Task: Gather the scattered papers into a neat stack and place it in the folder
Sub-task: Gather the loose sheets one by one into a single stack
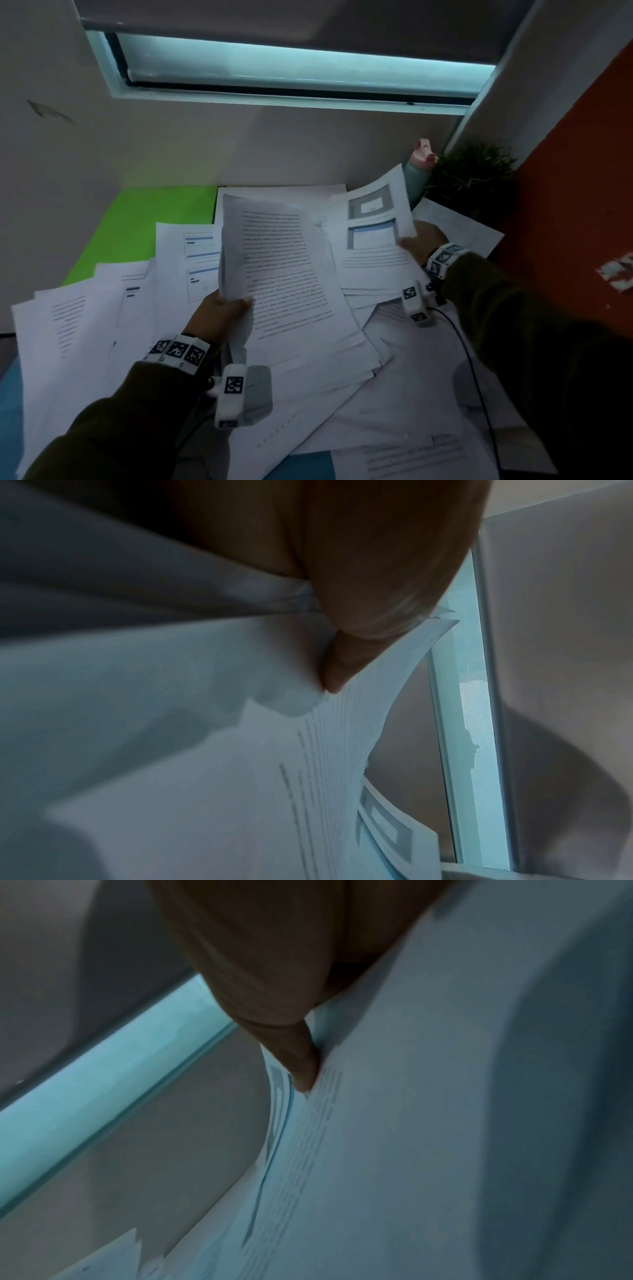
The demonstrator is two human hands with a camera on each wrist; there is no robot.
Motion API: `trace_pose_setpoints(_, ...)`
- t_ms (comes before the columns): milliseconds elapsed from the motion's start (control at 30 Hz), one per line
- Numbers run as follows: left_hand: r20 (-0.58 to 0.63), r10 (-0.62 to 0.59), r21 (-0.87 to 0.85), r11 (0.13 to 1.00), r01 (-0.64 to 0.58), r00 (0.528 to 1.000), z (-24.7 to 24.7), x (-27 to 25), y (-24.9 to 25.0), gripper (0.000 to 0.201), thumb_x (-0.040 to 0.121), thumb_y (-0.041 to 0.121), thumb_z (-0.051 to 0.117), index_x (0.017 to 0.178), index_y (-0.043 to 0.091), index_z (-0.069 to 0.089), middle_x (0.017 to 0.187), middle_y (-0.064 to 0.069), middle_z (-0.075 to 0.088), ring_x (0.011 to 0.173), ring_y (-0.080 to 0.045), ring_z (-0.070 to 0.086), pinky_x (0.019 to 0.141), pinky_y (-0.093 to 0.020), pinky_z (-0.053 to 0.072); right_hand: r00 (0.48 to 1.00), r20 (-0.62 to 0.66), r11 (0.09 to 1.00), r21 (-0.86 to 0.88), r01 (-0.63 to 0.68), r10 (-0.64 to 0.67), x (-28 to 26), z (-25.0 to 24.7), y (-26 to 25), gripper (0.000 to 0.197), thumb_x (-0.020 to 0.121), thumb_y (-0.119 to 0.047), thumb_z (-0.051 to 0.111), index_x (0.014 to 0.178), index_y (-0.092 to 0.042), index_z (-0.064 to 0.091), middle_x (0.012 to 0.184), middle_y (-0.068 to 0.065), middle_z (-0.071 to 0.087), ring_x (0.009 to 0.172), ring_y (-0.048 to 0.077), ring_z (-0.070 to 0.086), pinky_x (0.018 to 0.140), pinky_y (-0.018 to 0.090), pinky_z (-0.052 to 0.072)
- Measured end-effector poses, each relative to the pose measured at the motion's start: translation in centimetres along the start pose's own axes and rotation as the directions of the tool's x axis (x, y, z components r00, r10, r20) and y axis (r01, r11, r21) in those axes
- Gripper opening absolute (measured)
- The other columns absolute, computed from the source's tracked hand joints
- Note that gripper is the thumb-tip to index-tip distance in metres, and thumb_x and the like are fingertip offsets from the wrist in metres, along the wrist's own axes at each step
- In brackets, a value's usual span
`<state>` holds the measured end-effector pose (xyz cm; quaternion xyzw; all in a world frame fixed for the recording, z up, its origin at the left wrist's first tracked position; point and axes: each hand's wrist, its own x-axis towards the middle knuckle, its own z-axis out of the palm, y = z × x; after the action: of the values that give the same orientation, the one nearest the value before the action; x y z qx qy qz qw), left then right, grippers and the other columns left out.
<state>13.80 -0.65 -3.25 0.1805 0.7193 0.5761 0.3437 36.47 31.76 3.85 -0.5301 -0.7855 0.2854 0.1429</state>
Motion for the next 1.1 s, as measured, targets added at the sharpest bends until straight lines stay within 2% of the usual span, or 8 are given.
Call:
trace_pose_setpoints(167, -0.009, 0.003, 0.019, 1.0, -0.003, 1.0, 0.0, 0.5, -0.5, 0.03, 0.088, 0.014, 0.071, 0.115, 0.001, 0.066, 0.104, -0.021, 0.071, 0.095, -0.034, 0.067, 0.092, -0.046, 0.054, 0.994, -0.104, 0.995, -0.102, 0.014, -0.025, -1.1, -3.1, 3.0, 0.025, 0.091, -0.017, 0.056, 0.105, 0.001, 0.063, 0.112, 0.025, 0.064, 0.102, 0.036, 0.06, 0.077, 0.031, 0.042)
trace_pose_setpoints(300, -0.011, 0.029, 0.049, 0.998, -0.029, 1.0, 0.1, 0.3, -0.5, 0.03, 0.088, 0.015, 0.072, 0.114, 0.002, 0.067, 0.101, -0.018, 0.071, 0.091, -0.031, 0.068, 0.088, -0.042, 0.054, 0.949, -0.313, 0.99, 0.117, 0.082, -0.042, -2.3, -6.0, 4.2, 0.044, 0.089, -0.02, 0.06, 0.127, -0.001, 0.054, 0.127, 0.018, 0.058, 0.117, 0.033, 0.055, 0.098, 0.038, 0.043)
trace_pose_setpoints(500, 0.022, 0.018, 0.045, 0.999, -0.019, 1.0, 0.1, 0.1, 0.0, 0.035, 0.083, 0.015, 0.075, 0.113, 0.001, 0.068, 0.091, -0.012, 0.073, 0.089, -0.032, 0.069, 0.081, -0.035, 0.053, 0.898, -0.439, 0.868, 0.43, 0.247, -0.038, -5.2, -10.8, 1.9, 0.052, 0.092, -0.02, 0.061, 0.14, -0.01, 0.044, 0.122, -0.008, 0.048, 0.116, 0.016, 0.051, 0.087, 0.01, 0.035)
trace_pose_setpoints(567, 0.032, -0.002, 0.041, 0.999, 0.0, 0.999, 0.1, 0.1, 0.1, 0.038, 0.079, 0.019, 0.077, 0.112, 0.003, 0.069, 0.095, -0.013, 0.074, 0.091, -0.032, 0.07, 0.085, -0.038, 0.055, 0.91, -0.411, 0.803, 0.522, 0.288, -0.059, -5.7, -10.8, 0.8, 0.052, 0.092, -0.017, 0.062, 0.14, -0.011, 0.044, 0.123, -0.009, 0.048, 0.117, 0.016, 0.051, 0.083, 0.003, 0.039)
trace_pose_setpoints(700, 0.035, -0.036, 0.049, 0.998, 0.034, 0.999, -0.1, -0.3, 0.6, 0.051, 0.066, 0.043, 0.079, 0.107, 0.012, 0.071, 0.102, -0.015, 0.075, 0.097, -0.034, 0.07, 0.091, -0.046, 0.055, 0.949, -0.279, 0.827, 0.493, 0.272, -0.146, -5.5, -7.1, -0.1, 0.042, 0.089, -0.015, 0.066, 0.128, -0.008, 0.057, 0.121, 0.002, 0.061, 0.11, 0.019, 0.058, 0.096, 0.024, 0.049)
trace_pose_setpoints(900, -0.031, -0.101, 0.096, 0.99, 0.104, 0.994, 0.1, -1.4, 2.4, 0.054, 0.097, 0.054, 0.046, 0.123, 0.009, 0.062, 0.111, -0.022, 0.067, 0.089, -0.027, 0.062, 0.079, -0.032, 0.045, 0.971, -0.033, 0.907, 0.351, 0.234, -0.238, -8.7, 2.8, -0.8, 0.041, 0.089, -0.014, 0.066, 0.126, -0.001, 0.057, 0.118, 0.005, 0.06, 0.109, 0.018, 0.056, 0.091, 0.02, 0.038)
trace_pose_setpoints(1000, 0.005, -0.065, 0.092, 0.994, 0.064, 0.998, 0.2, -1.9, 2.7, 0.073, 0.075, 0.07, 0.06, 0.119, 0.013, 0.063, 0.116, -0.016, 0.069, 0.096, -0.027, 0.066, 0.089, -0.039, 0.053, 0.971, 0.073, 0.923, 0.334, 0.19, -0.226, -9.6, 5.6, -0.8, 0.033, 0.089, -0.017, 0.066, 0.119, -0.003, 0.063, 0.111, 0.006, 0.064, 0.101, 0.018, 0.059, 0.083, 0.018, 0.04)
trace_pose_setpoints(1100, 0.021, -0.009, 0.12, 0.993, 0.006, 1.0, -0.1, -1.2, 1.5, 0.061, 0.069, 0.058, 0.066, 0.112, 0.015, 0.066, 0.112, -0.013, 0.073, 0.098, -0.028, 0.071, 0.096, -0.048, 0.054, 0.975, 0.108, 0.916, 0.375, 0.139, -0.192, -9.9, 6.1, -0.7, 0.028, 0.089, -0.015, 0.066, 0.115, -0.004, 0.066, 0.109, 0.007, 0.067, 0.095, 0.017, 0.061, 0.072, 0.013, 0.045)
